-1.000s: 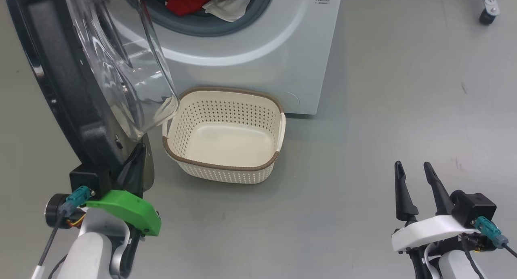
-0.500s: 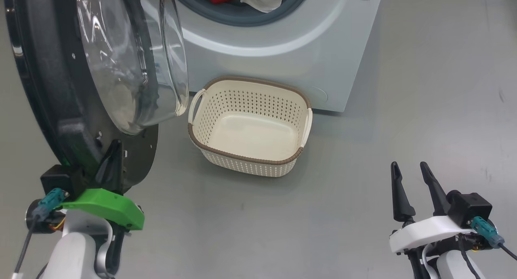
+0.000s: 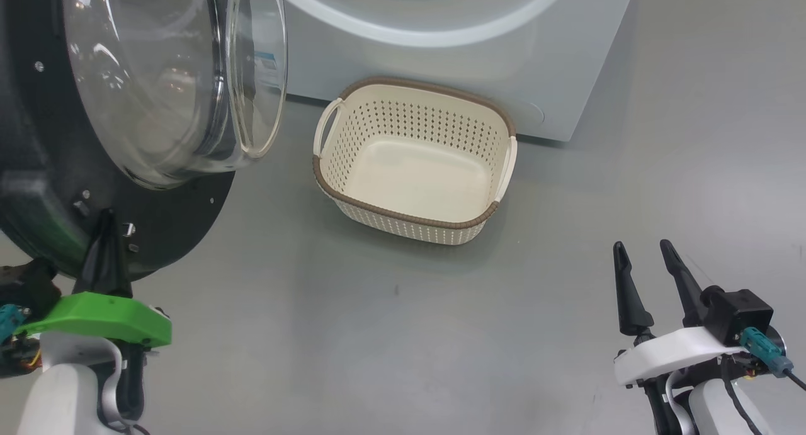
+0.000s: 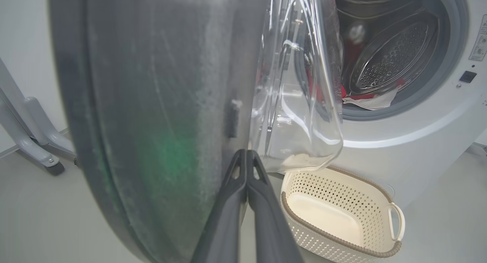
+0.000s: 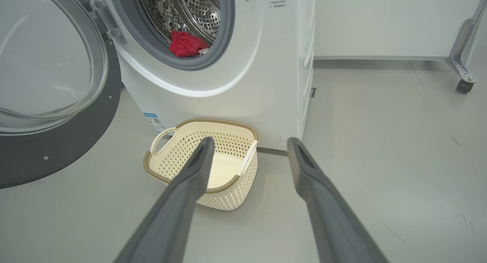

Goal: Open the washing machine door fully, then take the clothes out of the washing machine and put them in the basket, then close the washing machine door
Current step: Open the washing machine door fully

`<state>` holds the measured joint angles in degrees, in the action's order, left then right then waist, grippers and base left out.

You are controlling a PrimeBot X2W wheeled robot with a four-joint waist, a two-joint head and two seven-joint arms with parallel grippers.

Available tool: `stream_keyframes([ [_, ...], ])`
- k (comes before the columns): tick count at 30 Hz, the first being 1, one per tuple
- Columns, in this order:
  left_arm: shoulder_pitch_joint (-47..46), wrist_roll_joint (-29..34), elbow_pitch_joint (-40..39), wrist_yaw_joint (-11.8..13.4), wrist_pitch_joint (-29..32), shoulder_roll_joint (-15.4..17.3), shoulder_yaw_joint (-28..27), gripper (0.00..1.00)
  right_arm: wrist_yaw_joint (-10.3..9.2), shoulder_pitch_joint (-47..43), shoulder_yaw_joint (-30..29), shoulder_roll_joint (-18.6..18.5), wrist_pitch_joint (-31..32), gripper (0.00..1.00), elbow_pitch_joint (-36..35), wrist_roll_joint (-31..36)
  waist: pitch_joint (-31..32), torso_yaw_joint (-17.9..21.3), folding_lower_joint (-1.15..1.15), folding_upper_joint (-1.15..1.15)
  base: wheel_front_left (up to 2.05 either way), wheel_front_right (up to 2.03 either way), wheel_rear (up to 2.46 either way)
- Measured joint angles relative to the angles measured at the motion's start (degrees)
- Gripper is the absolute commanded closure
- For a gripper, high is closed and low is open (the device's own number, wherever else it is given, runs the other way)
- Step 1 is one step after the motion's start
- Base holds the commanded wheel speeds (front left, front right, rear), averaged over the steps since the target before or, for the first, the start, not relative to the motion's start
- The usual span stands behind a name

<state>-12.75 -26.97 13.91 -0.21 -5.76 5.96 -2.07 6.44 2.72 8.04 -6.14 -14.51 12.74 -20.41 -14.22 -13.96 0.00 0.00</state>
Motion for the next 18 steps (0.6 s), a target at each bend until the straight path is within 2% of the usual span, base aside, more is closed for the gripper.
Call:
stream_keyframes([
  [10, -1.6, -2.9, 0.6, 1.0, -2.4, 1.5, -5.4, 1.00, 0.03, 2.1, 0.2, -1.1, 0.0, 0.00, -0.8, 0.3, -4.6, -1.0, 0.00, 0.00, 0.00, 0.00, 0.00],
  [18, -3.7, -3.7, 1.5, 1.2, -3.7, 4.5, -9.1, 1.00, 0.04, 4.1, 0.2, -2.0, 0.0, 0.00, -2.1, 0.8, -8.4, -1.3, 0.00, 0.00, 0.00, 0.00, 0.00],
])
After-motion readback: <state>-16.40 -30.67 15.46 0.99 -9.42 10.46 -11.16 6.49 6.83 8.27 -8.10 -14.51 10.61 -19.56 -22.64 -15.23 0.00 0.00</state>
